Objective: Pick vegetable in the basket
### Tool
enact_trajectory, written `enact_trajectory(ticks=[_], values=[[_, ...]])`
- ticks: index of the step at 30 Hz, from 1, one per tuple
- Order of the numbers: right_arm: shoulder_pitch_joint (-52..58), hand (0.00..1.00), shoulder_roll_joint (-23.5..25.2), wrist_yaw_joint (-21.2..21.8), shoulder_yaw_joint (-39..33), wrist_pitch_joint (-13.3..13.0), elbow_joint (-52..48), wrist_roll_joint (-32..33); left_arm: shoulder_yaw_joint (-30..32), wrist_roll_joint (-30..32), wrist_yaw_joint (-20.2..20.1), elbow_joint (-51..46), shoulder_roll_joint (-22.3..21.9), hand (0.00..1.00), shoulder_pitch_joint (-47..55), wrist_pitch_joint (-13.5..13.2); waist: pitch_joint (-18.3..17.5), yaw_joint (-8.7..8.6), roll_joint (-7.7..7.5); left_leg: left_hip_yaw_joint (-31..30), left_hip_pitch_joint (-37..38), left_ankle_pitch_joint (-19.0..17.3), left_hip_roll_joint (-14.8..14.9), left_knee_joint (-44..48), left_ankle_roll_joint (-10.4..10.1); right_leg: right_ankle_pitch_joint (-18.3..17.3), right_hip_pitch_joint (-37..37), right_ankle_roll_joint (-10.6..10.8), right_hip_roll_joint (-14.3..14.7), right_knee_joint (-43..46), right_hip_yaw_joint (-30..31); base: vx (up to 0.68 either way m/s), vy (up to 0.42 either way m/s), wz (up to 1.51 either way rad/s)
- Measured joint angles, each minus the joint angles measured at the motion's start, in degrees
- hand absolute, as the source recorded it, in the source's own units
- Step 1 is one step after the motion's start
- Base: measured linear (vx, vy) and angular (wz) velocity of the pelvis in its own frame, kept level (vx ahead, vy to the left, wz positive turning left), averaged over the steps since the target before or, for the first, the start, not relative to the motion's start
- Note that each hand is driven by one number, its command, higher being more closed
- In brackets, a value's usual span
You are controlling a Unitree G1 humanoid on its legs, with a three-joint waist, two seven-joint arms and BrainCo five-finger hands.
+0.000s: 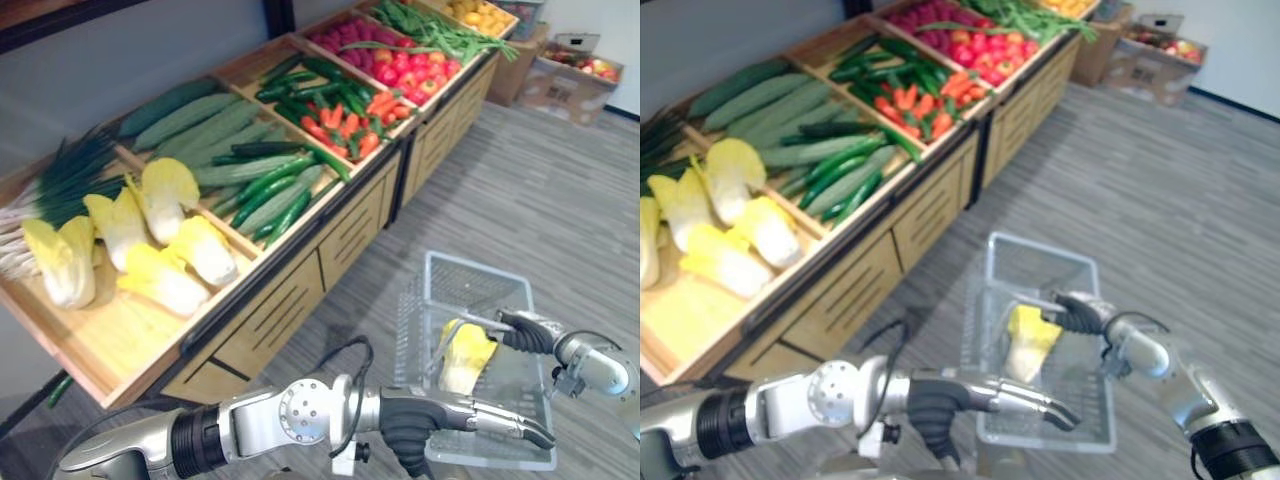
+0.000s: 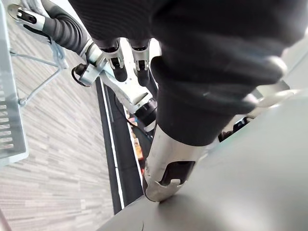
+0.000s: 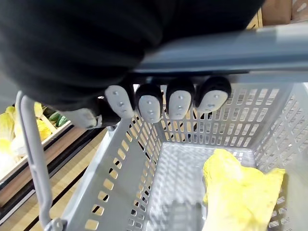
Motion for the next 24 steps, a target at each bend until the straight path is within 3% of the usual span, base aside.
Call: enact_trajectory(ticks=[4, 8, 11, 14, 18, 21, 22, 24], values=[[3.84, 1.0, 5.11, -3.67, -2.91, 0.19, 5.54, -1.89, 7.24, -5.32, 0.08, -0.88, 0.67, 0.0, 9.28, 0.03, -0.37, 0.28, -0.41, -4.94, -0.78, 1.32, -3.0, -2.88, 0.86, -1.13, 2.88, -0.35, -2.82, 0.01, -4.9, 0.02, 0.017, 0.63], [9.31, 1.0, 13.13, -6.84, -10.8, 1.63, 11.52, -2.48, 19.11, -7.65, 0.93, 0.42, -0.7, 0.0, 18.82, 0.57, -1.35, 1.69, -1.37, -11.19, -2.83, 4.02, -7.57, -7.48, 2.47, -2.4, 5.59, -0.58, -7.0, -0.13, -12.62, 0.0, 0.006, 1.03], [11.81, 1.0, 19.43, -8.76, -18.09, 3.24, 15.78, -4.05, 31.16, -7.9, 3.28, 3.62, -7.05, 0.0, 26.1, 1.7, -2.69, 3.12, -2.49, -15.06, -3.22, 7.07, -10.97, -12.01, 3.32, -3.17, 8.19, -1.35, -9.37, -0.81, -18.43, 0.03, -0.012, 0.97], [12.59, 1.0, 26.62, -11.05, -23.85, 4.36, 21.73, -4.13, 44.59, -3.5, 7.51, 6.91, -16.65, 0.0, 33.05, 2.0, -4.69, 3.34, -4.41, -19.25, -3.87, 10.75, -13.73, -17.05, 3.87, -3.77, 10.09, -2.25, -10.54, -2.82, -22.91, 0.06, -0.032, 0.83], [11.85, 1.0, 33.84, -13.36, -31.04, 5.44, 31.95, -3.97, 63.69, 12.03, 16.61, 14.47, -28.85, 0.0, 37.32, 4.52, -7.52, 3.36, -6.59, -22.88, -3.37, 16.74, -16.65, -26.32, 3.98, -4.05, 10.98, -2.7, -10.57, -5.05, -27.02, 0.04, -0.05, 0.52], [11.99, 1.0, 37.34, -14.01, -33.95, 6.86, 37.45, -3.9, 74.49, 19.27, 21.27, 21.01, -33.13, 0.0, 37.25, 6.72, -7.83, 3.3, -6.47, -24.26, -0.89, 20.79, -17.58, -33.03, 3.88, -4.44, 11.95, -2.75, -10.04, -5.28, -28.94, 0.04, -0.049, 0.31], [12.66, 1.0, 39.37, -14.74, -35.16, 7.36, 39.57, -3.86, 80.02, 22.98, 24.82, 24.96, -34.55, 0.0, 37.23, 8.58, -8.32, 3.38, -6.06, -24.53, 0.35, 22.8, -17.66, -36.33, 3.6, -4.91, 12.11, -2.71, -9.52, -5.0, -29.72, 0.03, -0.037, 0.26], [13.19, 1.0, 40.89, -15.19, -35.77, 7.91, 40.83, -3.66, 85.62, 26.5, 28.33, 29.61, -35.65, 0.0, 37.1, 9.78, -8.46, 3.29, -5.88, -25.45, 0.87, 23.69, -17.61, -37.44, 3.7, -5.13, 12.74, -2.35, -9.24, -4.77, -30.57, 0.04, -0.019, 0.23]])
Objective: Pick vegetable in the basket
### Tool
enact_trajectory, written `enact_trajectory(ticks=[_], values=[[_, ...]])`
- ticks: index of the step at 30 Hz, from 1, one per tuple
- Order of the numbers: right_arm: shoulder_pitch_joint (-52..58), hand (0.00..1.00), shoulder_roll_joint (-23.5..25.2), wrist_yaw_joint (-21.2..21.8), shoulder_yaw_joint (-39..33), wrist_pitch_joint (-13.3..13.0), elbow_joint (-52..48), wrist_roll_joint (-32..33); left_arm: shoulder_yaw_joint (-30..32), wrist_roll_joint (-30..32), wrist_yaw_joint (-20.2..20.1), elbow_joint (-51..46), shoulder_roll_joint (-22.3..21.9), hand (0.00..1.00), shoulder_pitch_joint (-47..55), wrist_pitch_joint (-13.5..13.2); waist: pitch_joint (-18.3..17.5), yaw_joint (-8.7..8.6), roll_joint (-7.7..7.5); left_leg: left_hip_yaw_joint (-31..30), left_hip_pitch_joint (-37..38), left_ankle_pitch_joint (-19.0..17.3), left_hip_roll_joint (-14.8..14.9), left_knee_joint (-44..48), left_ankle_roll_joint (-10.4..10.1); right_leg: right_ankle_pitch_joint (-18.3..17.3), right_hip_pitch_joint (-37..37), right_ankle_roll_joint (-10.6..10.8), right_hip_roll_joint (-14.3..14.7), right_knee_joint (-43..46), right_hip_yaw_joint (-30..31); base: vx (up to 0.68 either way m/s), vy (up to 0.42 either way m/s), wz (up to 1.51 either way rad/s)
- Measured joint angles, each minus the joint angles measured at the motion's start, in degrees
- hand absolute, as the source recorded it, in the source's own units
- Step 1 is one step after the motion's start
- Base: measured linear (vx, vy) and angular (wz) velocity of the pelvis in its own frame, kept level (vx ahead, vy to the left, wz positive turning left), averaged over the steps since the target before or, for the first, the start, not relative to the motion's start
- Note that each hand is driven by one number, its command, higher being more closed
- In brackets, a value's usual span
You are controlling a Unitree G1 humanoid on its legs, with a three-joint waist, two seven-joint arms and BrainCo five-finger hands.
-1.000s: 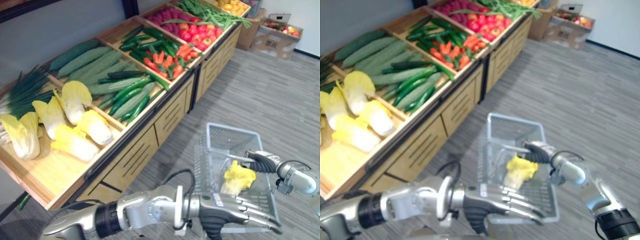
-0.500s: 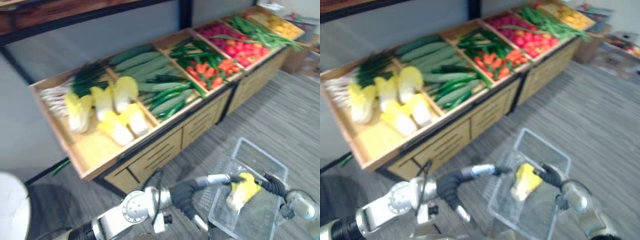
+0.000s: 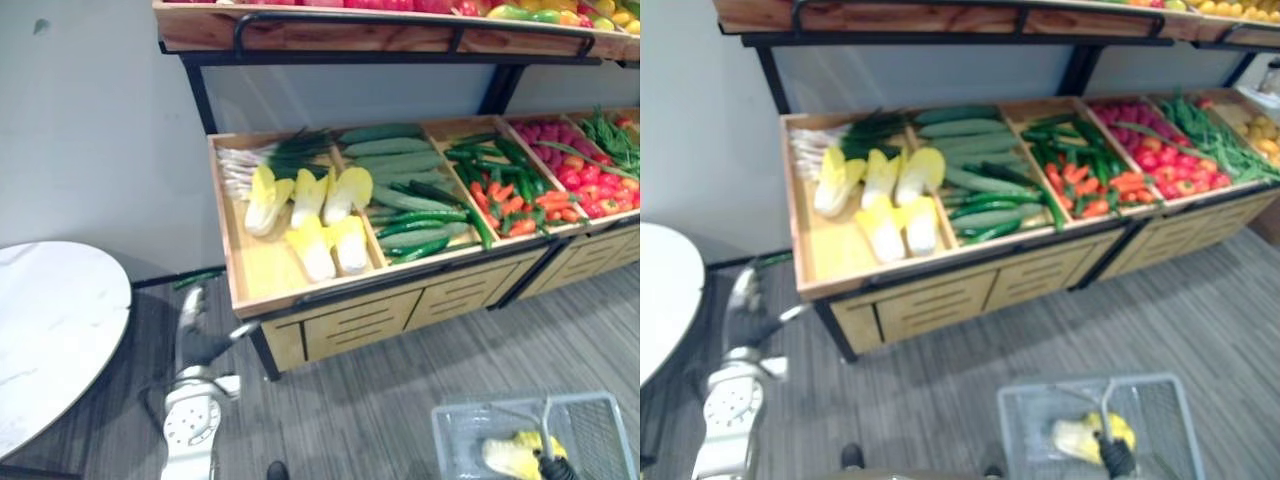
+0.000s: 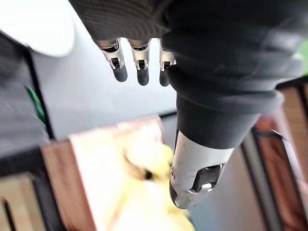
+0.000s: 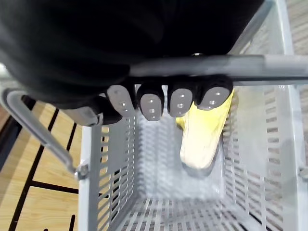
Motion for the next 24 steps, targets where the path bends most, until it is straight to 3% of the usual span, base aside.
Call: enact_trajectory(ticks=[3, 9, 13, 15, 24], values=[[1.52, 1.0, 1.78, -0.4, -2.37, 1.62, 1.16, 0.96, 5.76, 2.05, 4.36, 10.27, 0.2, 0.0, -0.31, 1.9, -1.27, -0.21, 0.08, -1.68, 0.51, -0.19, -0.26, -0.15, -0.01, -1.76, 1.07, -0.29, -0.39, 1.09, -1.93, 0.05, -0.005, 0.25], [1.83, 1.0, 1.82, -0.55, -5.86, 2.02, 4.43, 5.92, 15.98, 2.0, 6.52, 32.15, 0.11, 0.0, -1.0, 4.25, -2.38, -0.23, 0.81, -2.69, 0.27, -0.9, -0.5, -0.22, -0.26, -3.35, 1.08, -0.22, -0.7, 1.77, -2.98, 0.04, 0.005, 0.11], [0.96, 1.0, 1.8, -0.73, -8.22, 2.12, 8.11, 9.19, 18.67, 2.08, 4.77, 41.77, -0.52, 0.0, -0.63, 5.43, -2.58, -0.21, 1.02, -3.54, 0.17, -1.06, -0.53, -0.23, -0.44, -3.81, 1.41, -0.3, -0.68, 1.78, -3.46, 0.05, -0.001, 0.07], [0.25, 1.0, 1.79, -1.53, -8.27, 2.12, 9.84, 10.01, 18.55, 6.0, 3.29, 46.82, -0.77, 0.0, -0.39, 5.59, -2.6, -0.28, 1.13, -3.46, 0.21, -1.2, -0.54, -0.23, -0.53, -3.86, 1.39, -0.38, -0.67, 1.71, -3.3, 0.05, 0.003, -0.02], [-0.97, 1.0, 1.72, -2.01, -5.21, 2.1, 11.9, 10.99, 14.77, 7.62, -2.52, 55.89, -4.62, 0.0, -0.13, 6.31, -2.77, -0.71, 1.78, -1.72, 1.7, -1.49, -0.38, -0.23, -0.86, -3.88, 1.49, -0.45, -0.46, 1.76, -1.44, 0.04, 0.0, -0.11]])
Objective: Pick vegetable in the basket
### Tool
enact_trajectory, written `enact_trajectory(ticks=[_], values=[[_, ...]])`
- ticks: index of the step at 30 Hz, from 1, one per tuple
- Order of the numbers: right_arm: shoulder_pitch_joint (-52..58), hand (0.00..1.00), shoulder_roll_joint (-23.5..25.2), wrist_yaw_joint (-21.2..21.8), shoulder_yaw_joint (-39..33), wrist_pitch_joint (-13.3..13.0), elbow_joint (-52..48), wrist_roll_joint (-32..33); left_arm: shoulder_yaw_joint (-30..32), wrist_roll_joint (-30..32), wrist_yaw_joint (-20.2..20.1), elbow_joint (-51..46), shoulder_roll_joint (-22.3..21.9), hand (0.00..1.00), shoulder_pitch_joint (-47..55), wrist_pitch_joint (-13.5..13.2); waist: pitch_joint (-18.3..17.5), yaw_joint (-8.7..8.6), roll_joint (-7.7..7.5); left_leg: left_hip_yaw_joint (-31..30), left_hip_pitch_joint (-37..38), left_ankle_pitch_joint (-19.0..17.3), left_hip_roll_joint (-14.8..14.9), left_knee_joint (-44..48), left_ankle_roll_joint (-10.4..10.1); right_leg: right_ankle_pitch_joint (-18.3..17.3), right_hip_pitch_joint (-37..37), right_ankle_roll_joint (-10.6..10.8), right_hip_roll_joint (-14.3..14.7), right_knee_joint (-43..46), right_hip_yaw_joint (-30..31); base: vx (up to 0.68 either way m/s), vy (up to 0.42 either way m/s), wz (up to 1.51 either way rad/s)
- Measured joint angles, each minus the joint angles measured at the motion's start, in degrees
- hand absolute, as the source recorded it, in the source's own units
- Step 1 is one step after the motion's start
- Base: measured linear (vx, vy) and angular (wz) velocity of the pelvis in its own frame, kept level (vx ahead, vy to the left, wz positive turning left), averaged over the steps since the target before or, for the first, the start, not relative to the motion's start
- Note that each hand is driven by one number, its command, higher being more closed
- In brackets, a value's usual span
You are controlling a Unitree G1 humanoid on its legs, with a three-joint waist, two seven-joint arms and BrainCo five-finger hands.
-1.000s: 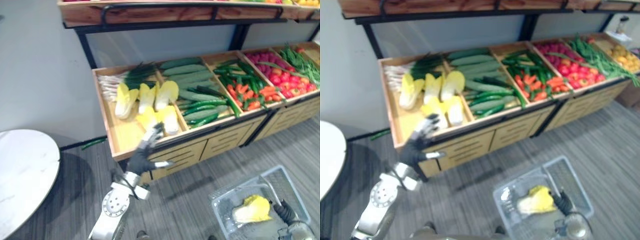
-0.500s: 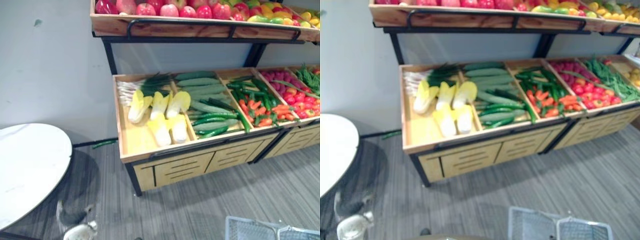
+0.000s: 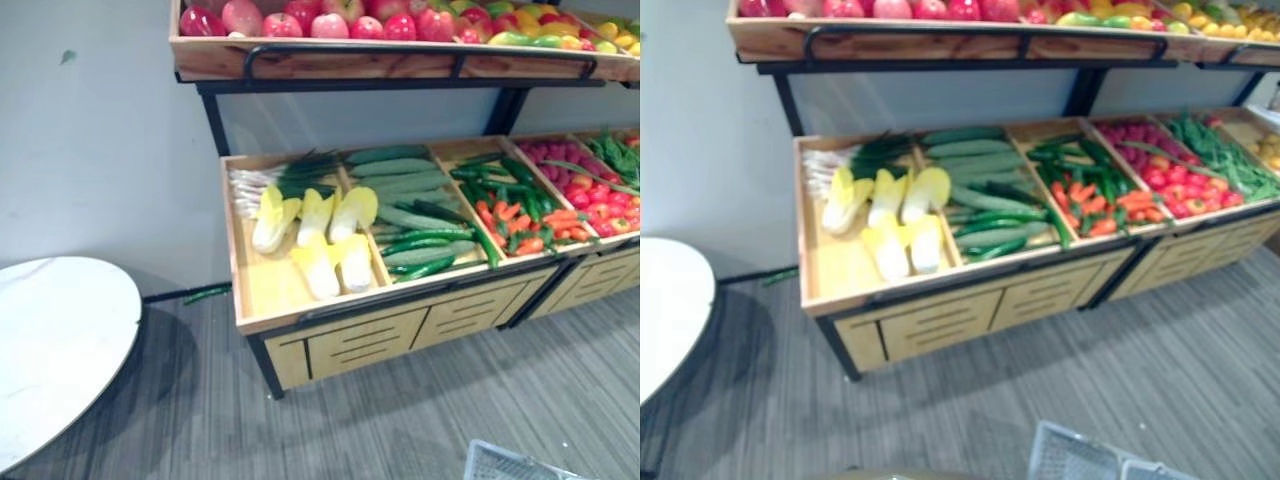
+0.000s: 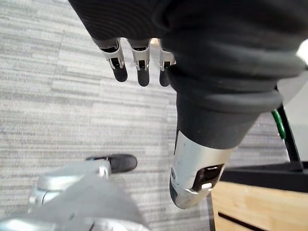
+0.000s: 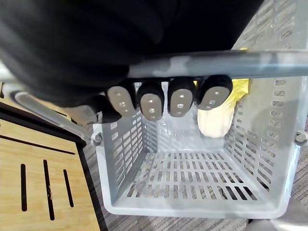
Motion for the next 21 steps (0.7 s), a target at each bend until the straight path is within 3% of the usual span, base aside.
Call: enact_trajectory(ticks=[7, 11, 12, 13, 15, 17, 19, 20, 21], values=[[-0.49, 1.0, 0.37, -0.48, 2.87, 0.0, 0.28, 0.22, -5.11, -4.58, -1.16, -0.04, -0.75, 0.0, -0.25, -1.03, 0.23, -0.96, 0.69, 0.15, 0.71, -0.61, 0.04, -0.02, -0.49, -0.23, 0.43, -0.08, 0.02, -0.04, 0.24, 0.0, 0.001, -0.04], [-1.37, 1.0, 1.53, -0.88, 2.41, 0.0, 2.46, 1.45, -8.57, -4.65, -1.16, 1.53, 0.63, 0.0, -0.44, -1.06, 0.98, -1.9, -0.26, 1.86, 3.46, -2.62, -0.13, 0.63, -0.59, -1.44, 0.36, -0.12, 0.02, 1.48, 3.4, 0.07, 0.008, -0.31], [-1.98, 1.0, 2.76, -0.88, 1.57, -0.09, 1.44, 1.97, -8.25, -4.65, -1.09, 1.7, 0.84, 0.0, -1.25, -0.97, 2.83, -2.09, -1.34, 2.01, 3.36, -5.57, 0.17, 5.34, -0.9, -1.29, 0.35, 0.14, -0.29, 3.21, 5.31, 0.06, 0.01, -0.47], [-1.93, 1.0, 3.34, -0.89, 1.63, -0.27, 0.5, 2.22, -8.64, -4.66, -1.01, 1.79, 0.88, 0.0, -1.51, -0.87, 3.84, -2.12, -1.35, 2.07, 2.92, -7.43, 0.66, 8.73, -0.86, -1.25, 0.29, 0.18, -0.21, 4.17, 6.63, 0.04, 0.013, -0.83], [-1.99, 1.0, 3.86, -0.94, 2.3, -1.17, -3.33, 2.46, -10.54, -4.84, -0.43, 1.05, 1.11, 0.0, -1.92, -0.99, 5.33, -2.76, -0.1, 6.63, 0.43, -14.07, 4.99, 19.49, -1.09, -0.3, -3.2, -0.12, 2.01, 8.07, 12.27, -0.04, 0.02, -1.43], [-1.79, 1.0, 4.79, -0.97, 2.75, -1.18, -6.65, 2.94, -11.36, -4.75, 0.06, 0.61, 0.68, 0.0, -4.09, -1.02, 5.91, -2.89, 1.2, 11.14, -0.17, -17.4, 8.94, 24.78, -1.57, 4.19, -7.44, -2.16, 5.01, 9.43, 13.18, -0.11, 0.069, -1.67], [-2.84, 1.0, 6.43, -1.03, 4.3, -1.73, -9.16, 3.07, -11.56, -4.43, 0.11, -0.63, 0.64, 0.0, -6.04, -1.18, 6.43, -2.82, 1.11, 18.19, 0.87, -17.48, 10.32, 23.89, 0.58, 15.11, -11.68, -7.73, 7.21, 4.27, 7.33, -0.12, 0.145, -2.17], [-4.31, 1.0, 6.55, -0.97, 6.14, -2.32, -9.29, 2.89, -11.96, -4.28, -0.01, -0.97, 0.5, 0.0, -6.57, -1.94, 7.25, -2.58, 1.62, 24.4, 2.83, -15.78, 10.76, 20.62, 2.62, 15.29, -11.09, -9.18, 6.58, 4.08, -0.5, -0.14, 0.092, -1.96], [-4.44, 1.0, 6.74, -0.92, 6.97, -2.38, -9.23, 2.82, -12.38, -4.18, -0.02, -1.15, 0.74, 0.0, -6.86, -2.18, 7.43, -3.27, 0.7, 27.0, 3.37, -15.45, 10.31, 20.18, 2.56, 9.87, -11.66, -9.67, 4.6, 10.23, -5.89, -0.14, 0.053, -1.87]])
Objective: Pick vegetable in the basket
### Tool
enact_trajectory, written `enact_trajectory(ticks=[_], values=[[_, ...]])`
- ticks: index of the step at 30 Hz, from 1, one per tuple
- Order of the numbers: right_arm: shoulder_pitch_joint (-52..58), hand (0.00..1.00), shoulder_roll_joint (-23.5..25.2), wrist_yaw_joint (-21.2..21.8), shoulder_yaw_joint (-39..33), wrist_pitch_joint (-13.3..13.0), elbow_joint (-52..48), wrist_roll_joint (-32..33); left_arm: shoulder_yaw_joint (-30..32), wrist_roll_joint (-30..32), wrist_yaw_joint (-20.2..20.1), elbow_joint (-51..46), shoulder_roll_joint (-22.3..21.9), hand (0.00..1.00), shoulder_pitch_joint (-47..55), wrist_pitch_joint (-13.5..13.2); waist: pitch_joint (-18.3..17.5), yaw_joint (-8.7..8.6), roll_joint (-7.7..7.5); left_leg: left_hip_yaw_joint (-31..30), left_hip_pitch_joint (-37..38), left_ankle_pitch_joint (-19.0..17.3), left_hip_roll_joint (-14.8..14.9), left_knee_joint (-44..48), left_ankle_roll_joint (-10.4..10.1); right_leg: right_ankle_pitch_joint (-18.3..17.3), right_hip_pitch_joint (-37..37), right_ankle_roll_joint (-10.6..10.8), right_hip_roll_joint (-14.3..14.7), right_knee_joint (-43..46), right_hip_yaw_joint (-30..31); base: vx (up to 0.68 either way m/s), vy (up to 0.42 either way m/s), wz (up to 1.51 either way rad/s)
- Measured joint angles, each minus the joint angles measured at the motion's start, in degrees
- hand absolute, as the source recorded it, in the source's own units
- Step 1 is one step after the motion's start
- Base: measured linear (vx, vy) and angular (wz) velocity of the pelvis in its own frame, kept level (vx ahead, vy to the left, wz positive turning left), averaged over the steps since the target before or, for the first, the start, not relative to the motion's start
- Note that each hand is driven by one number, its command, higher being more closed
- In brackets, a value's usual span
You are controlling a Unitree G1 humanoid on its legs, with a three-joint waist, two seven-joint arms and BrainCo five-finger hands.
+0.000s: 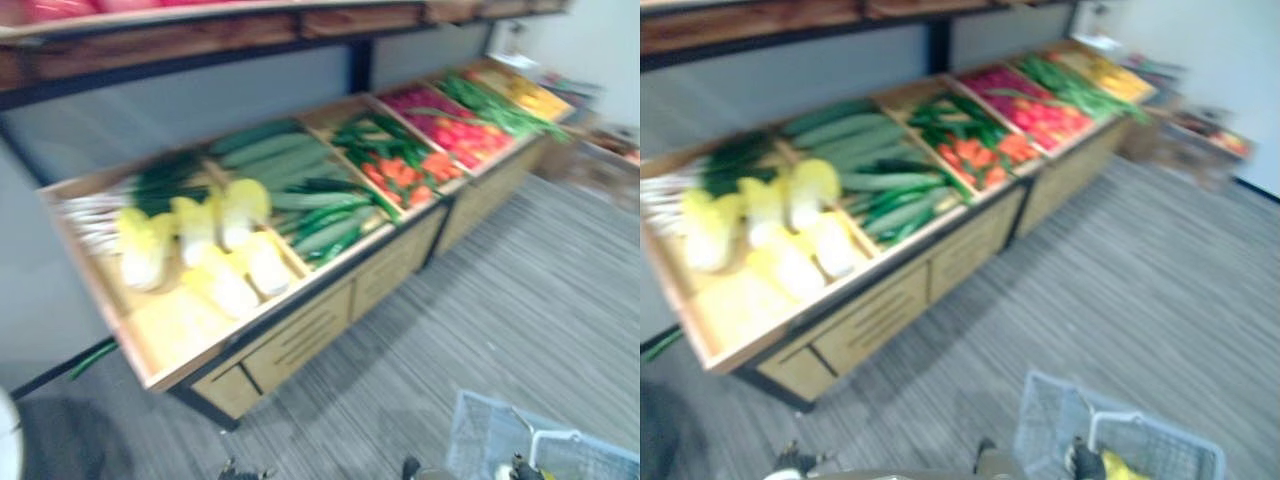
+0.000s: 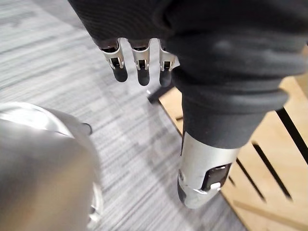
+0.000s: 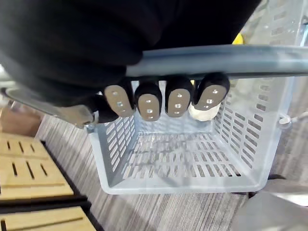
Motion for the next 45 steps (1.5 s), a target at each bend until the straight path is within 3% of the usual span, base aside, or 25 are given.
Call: enact_trajectory(ticks=[1, 2, 5, 7, 9, 11, 14, 16, 17, 18, 19, 20, 22, 25, 27, 29, 30, 33, 36, 39, 45], values=[[0.64, 1.0, -0.14, -0.01, 1.62, -0.3, 0.55, 0.0, -1.6, 0.26, 0.02, -0.24, 0.27, 0.0, -0.23, -0.13, 0.08, -0.22, -1.47, 3.55, 1.51, 0.25, -1.06, -0.08, 0.11, -7.76, 0.54, 0.25, -4.15, 10.17, -8.67, -0.12, 0.04, -1.32], [0.74, 1.0, -0.32, -0.04, 2.0, -0.25, 1.11, -0.06, -2.88, 0.32, -0.03, -0.18, 0.38, 0.0, -0.26, -0.11, 0.04, -0.23, -1.87, 6.43, 2.28, 0.07, -1.31, 0.27, 0.4, -10.7, 1.61, 0.17, -6.4, 14.69, -12.15, -0.14, 0.029, -1.61], [-0.33, 1.0, -1.23, 0.05, 3.56, 0.23, 4.91, -0.1, -4.07, 0.24, -0.12, 0.89, 0.43, 0.0, -0.12, 0.19, 0.39, -0.85, -2.24, 13.89, 4.09, 0.43, -1.58, 0.99, 0.48, -13.76, 2.9, 2.07, -9.25, 16.26, -15.04, -0.16, -0.102, -1.23], [-0.52, 1.0, -2.08, 0.0, 3.75, 1.26, 7.46, -0.11, -3.56, 0.07, -0.15, 0.96, 0.35, 0.0, -0.58, 0.53, 0.78, -0.8, -2.15, 16.13, 5.35, 0.63, -1.97, 0.53, 0.38, -14.48, 4.77, 2.0, -5.74, 8.64, -15.22, -0.15, -0.177, -1.08], [-1.64, 1.0, -3.53, -0.33, 3.75, 2.63, 9.47, -0.12, -3.73, -0.26, -0.27, 0.97, -0.36, 0.0, -0.51, 0.46, 1.4, -0.59, -0.22, 18.39, 5.13, 1.17, -1.6, -0.22, 0.41, -13.23, 7.12, 2.49, -0.24, -5.0, -12.36, -0.15, -0.152, -1.07], [-0.74, 1.0, -4.49, -0.54, 4.07, 2.85, 9.52, -0.17, -4.14, -0.31, -0.22, 1.19, -0.22, 0.0, -0.54, 0.48, 2.08, -0.8, 0.17, 18.5, 5.04, 1.25, -1.0, -0.04, 0.59, -12.32, 6.86, 1.52, 1.32, -6.06, -11.39, -0.14, -0.098, -0.79], [1.26, 1.0, -4.66, -1.02, 5.05, 2.84, 9.43, -0.05, -4.06, -0.35, -0.02, 2.28, 0.12, 0.0, -0.98, 0.43, 1.65, -1.13, 1.29, 18.36, 5.55, 0.87, 3.52, 5.59, 0.38, -12.64, 7.27, 0.96, 3.91, -6.2, -10.06, -0.03, -0.112, -0.37], [1.45, 1.0, -4.45, -1.05, 6.3, 2.84, 9.46, -0.04, -3.29, -1.04, 0.0, 2.39, -0.11, 0.0, -0.68, 0.3, 2.1, -0.82, 0.8, 18.2, 5.83, 1.66, 7.96, 13.16, 1.1, -12.4, 7.63, -0.27, 5.49, -6.14, -7.53, 0.01, -0.105, -0.62], [1.28, 1.0, -4.56, -1.06, 7.13, 2.58, 9.42, -0.07, -2.63, -2.11, 0.09, 2.41, -0.14, 0.0, -0.7, 0.17, 2.45, -0.63, 0.88, 16.62, 6.17, 2.62, 9.93, 17.09, 2.09, -12.18, 8.37, -0.94, 6.21, -6.25, -5.92, 0.04, -0.098, -0.85], [1.1, 1.0, -4.88, -1.07, 8.15, 2.23, 9.29, -0.07, -1.61, -2.7, 0.08, 2.38, -0.23, 0.0, -0.66, -0.09, 3.13, -0.64, 0.85, 10.24, 5.47, 4.96, 11.01, 21.57, 3.86, -12.26, 9.86, -1.26, 6.58, -6.29, -3.4, 0.04, -0.047, -1.27], [0.83, 1.0, -5.05, -1.1, 9.57, 1.93, 9.13, -0.07, -1.32, -4.92, 0.3, 2.31, -0.32, 0.0, -0.53, -0.86, 3.58, -0.48, 0.27, -3.67, 1.13, 4.27, 9.07, 26.47, 2.96, -12.27, 10.53, -1.86, 6.13, -6.61, 0.59, 0.04, -0.026, -1.12], [0.72, 1.0, -5.25, -1.1, 9.94, 1.82, 9.06, -0.08, -1.31, -5.21, 0.31, 2.28, -0.38, 0.0, -0.55, -0.94, 3.59, -0.46, 0.35, -6.25, 0.3, 3.32, 8.09, 26.93, 2.58, -12.21, 10.46, -1.95, 6.0, -6.64, 1.41, 0.03, 0.044, -1.14], [-0.04, 1.0, -6.55, -1.07, 10.14, 1.06, 8.77, 0.04, -1.32, -7.8, 1.07, 1.87, -1.07, 0.0, -0.54, -1.29, 4.01, 0.47, 1.19, -20.02, -3.46, -1.47, 0.08, 24.62, 0.81, -11.5, 10.67, -1.89, 5.3, -8.08, 6.73, 0.06, 0.105, -1.24], [-0.03, 1.0, -7.04, -0.87, 10.1, 1.06, 8.7, 2.95, -1.24, -8.87, 1.14, 1.45, -1.28, 0.0, 0.51, -2.2, 4.34, 0.85, 2.06, -32.99, -4.88, -3.37, -8.22, 12.14, -0.43, -11.14, 11.94, -1.26, 5.4, -8.75, 11.49, 0.06, 0.174, -0.88], [0.24, 1.0, -7.53, 0.0, 10.04, 1.06, 8.23, 4.58, -1.22, -8.83, 1.1, 1.02, -1.53, 0.0, 1.42, -2.38, 4.33, 0.9, 2.78, -38.13, -4.63, -2.31, -10.6, 2.38, -0.05, -11.13, 11.96, 0.22, 5.82, -8.59, 13.35, 0.05, 0.21, -0.59], [0.4, 1.0, -7.74, 0.23, 8.9, 1.11, 7.29, 6.67, -0.56, -8.94, 1.09, 1.08, -2.36, 0.0, 2.09, -2.37, 4.11, 1.26, 4.3, -39.18, -4.53, -0.4, -11.61, -0.89, -1.36, -10.73, 11.5, 2.19, 5.97, -8.25, 15.3, 0.12, 0.294, -0.51], [1.59, 1.0, -7.13, 0.97, 8.34, 0.36, 6.17, 7.86, -0.57, -8.87, 1.09, 0.92, -2.02, 0.0, 2.02, -2.42, 3.81, 0.93, 2.79, -38.31, -4.19, -0.19, -12.99, -2.06, -0.9, -9.85, 12.03, 3.52, 4.33, -9.45, 15.26, 0.18, 0.307, -0.28], [2.13, 1.0, -6.65, 1.25, 7.03, 0.23, 6.02, 11.53, -0.83, -8.8, 1.02, 0.79, -1.52, 0.0, 2.37, -2.46, 3.29, 1.0, 1.8, -36.56, -1.48, 1.12, -16.31, -6.42, 0.96, -9.9, 12.44, 4.69, 1.17, -9.6, 15.57, 0.14, 0.205, -0.02], [2.43, 1.0, -6.8, 1.38, 5.07, -0.19, 6.02, 14.01, -2.96, -8.66, 0.4, 1.39, -1.18, 0.0, 2.88, -2.49, 1.92, 0.86, 2.45, -35.94, 0.69, 2.26, -18.85, -10.32, 2.27, -9.51, 13.22, 6.12, -0.69, -11.84, 15.56, 0.17, 0.132, -0.03], [1.95, 1.0, -6.92, 1.4, 4.64, -0.19, 6.02, 13.98, -3.85, -8.69, -0.73, 2.59, -0.9, 0.0, 3.02, -2.58, 1.42, 1.16, 3.04, -34.7, 2.1, 2.32, -19.63, -12.0, 2.34, -8.9, 13.41, 7.14, -1.27, -12.61, 15.59, 0.16, 0.084, -0.18], [0.6, 1.0, -7.46, 2.78, 2.16, -0.22, 6.35, 15.64, -6.83, -8.81, -3.61, 2.79, 1.25, 0.0, 3.2, -3.37, 0.91, 1.13, 1.91, -34.77, 2.25, 2.31, -19.8, -12.59, 2.35, -8.63, 13.18, 7.58, -1.33, -12.65, 15.22, 0.06, 0.014, -0.01]])
